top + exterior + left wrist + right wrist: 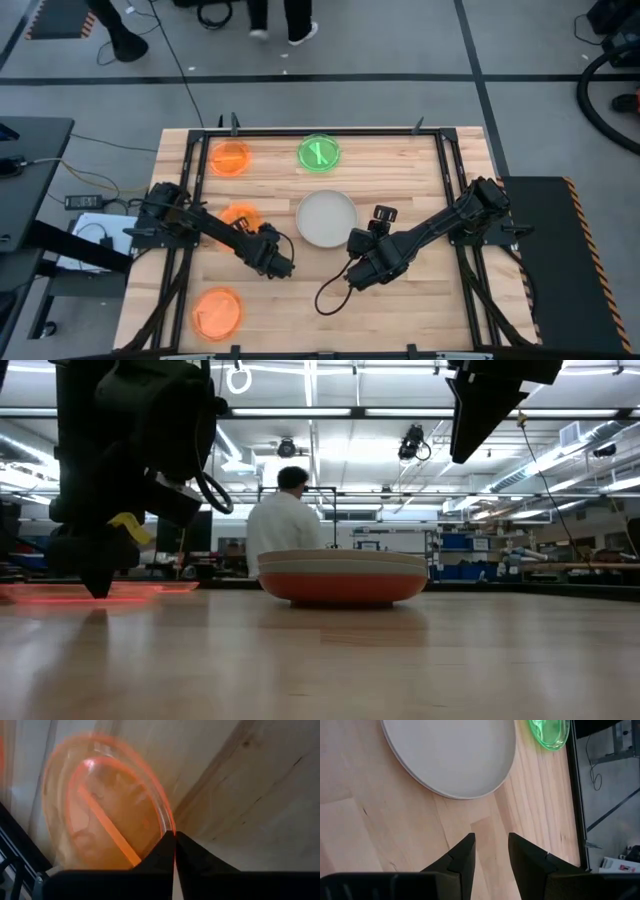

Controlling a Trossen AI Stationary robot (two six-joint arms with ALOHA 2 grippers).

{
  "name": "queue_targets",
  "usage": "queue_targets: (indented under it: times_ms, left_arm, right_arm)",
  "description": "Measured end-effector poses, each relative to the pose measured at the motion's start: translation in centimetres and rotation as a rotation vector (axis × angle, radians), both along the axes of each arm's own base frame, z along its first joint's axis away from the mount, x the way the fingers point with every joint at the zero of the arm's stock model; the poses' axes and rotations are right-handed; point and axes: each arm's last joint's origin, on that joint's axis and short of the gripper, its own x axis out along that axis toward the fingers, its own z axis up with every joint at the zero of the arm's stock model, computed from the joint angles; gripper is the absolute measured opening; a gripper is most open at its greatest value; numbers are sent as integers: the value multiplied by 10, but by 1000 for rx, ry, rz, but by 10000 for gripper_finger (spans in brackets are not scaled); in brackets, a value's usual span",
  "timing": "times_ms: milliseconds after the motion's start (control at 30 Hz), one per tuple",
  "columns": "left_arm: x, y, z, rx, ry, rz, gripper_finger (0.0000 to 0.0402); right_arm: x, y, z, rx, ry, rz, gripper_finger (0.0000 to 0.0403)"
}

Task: Stack plastic plates
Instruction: Stack the middle orange plate on top of the top orange plate

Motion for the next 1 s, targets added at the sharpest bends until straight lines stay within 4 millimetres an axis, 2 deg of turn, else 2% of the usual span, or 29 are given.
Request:
queue_targets:
  times_ms: [233,333,500,733,1000]
  left_arm:
    - [-4,-3,4,31,38,-21,8]
    - [-5,-7,17,77,83,-49,6]
    - [-3,-5,40,276,101,-127,5]
    - [9,35,45,429,148,-162,4]
    - [21,107,49,485,224,-96,3]
  right_arm:
    - [0,0,0,1,1,0,126]
    - [0,0,0,16,13,1,126]
    - [0,0,0,20,16,0,126]
    - [0,0,0,26,13,-7,126]
    - [-1,5,-3,148,31,-59,126]
